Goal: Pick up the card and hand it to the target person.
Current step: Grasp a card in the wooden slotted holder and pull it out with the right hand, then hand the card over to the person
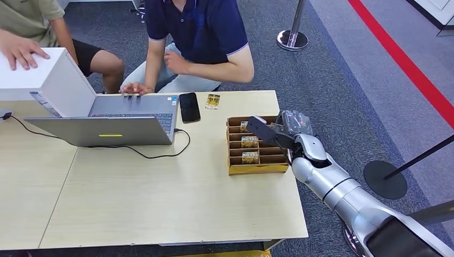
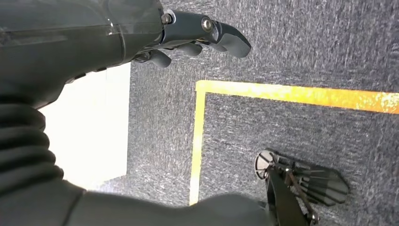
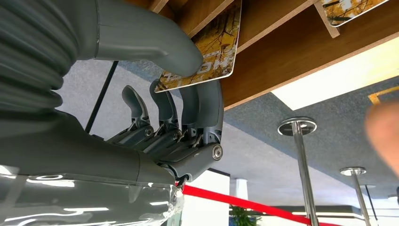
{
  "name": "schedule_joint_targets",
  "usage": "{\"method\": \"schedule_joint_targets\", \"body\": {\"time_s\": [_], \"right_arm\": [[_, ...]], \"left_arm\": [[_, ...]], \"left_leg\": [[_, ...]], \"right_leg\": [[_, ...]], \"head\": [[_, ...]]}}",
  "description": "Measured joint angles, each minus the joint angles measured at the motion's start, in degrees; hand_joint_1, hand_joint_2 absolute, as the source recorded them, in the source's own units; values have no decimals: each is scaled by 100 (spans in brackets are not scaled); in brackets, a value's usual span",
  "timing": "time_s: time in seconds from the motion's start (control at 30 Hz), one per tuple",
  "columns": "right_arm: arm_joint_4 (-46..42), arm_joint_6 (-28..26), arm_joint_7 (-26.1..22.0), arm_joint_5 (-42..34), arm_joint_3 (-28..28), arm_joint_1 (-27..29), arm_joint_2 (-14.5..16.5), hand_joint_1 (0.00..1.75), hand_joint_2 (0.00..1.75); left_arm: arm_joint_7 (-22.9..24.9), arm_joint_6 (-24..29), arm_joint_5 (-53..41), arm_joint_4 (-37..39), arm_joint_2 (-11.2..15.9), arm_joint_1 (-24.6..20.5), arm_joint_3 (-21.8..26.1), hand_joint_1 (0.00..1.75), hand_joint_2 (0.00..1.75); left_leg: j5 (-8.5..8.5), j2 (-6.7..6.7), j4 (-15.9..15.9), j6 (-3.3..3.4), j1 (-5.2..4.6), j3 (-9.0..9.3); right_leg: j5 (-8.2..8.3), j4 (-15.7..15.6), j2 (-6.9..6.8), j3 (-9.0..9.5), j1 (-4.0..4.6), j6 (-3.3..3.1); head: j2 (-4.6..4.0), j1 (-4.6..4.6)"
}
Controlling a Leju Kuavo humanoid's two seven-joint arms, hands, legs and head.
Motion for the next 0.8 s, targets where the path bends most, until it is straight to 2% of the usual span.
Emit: {"method": "schedule_joint_targets", "body": {"time_s": [0.2, 0.43, 0.63, 0.8], "right_arm": [[-30, -370, -209, 267, 13, 21, 2, 131, 175], [-650, -1166, -368, 1229, -43, 122, -104, 131, 175], [-1427, -1271, -349, 1715, -238, 264, -230, 131, 175], [-1772, -1056, -416, 2060, -298, 269, -244, 131, 175]], "left_arm": [[2, 12, 55, 0, -2, 2, 0, 0, 175], [8, 36, 59, 0, -4, 5, 0, 0, 175], [39, 46, 58, 0, -8, 9, 1, 0, 175], [71, 16, 27, 0, -9, 7, 0, 0, 175]], "left_leg": [[0, 0, 0, 0, 0, -1], [0, 6, 1, 0, 0, 1], [0, 7, 1, 0, 0, 1], [0, 6, 1, 0, 0, 0]], "right_leg": [[0, 0, 0, -1, 0, 0], [0, 0, 6, -2, 0, 0], [0, 0, 6, -2, 0, 0], [0, 0, 9, -1, 0, 0]], "head": [[0, -1], [0, 0], [0, 1], [0, 0]]}}
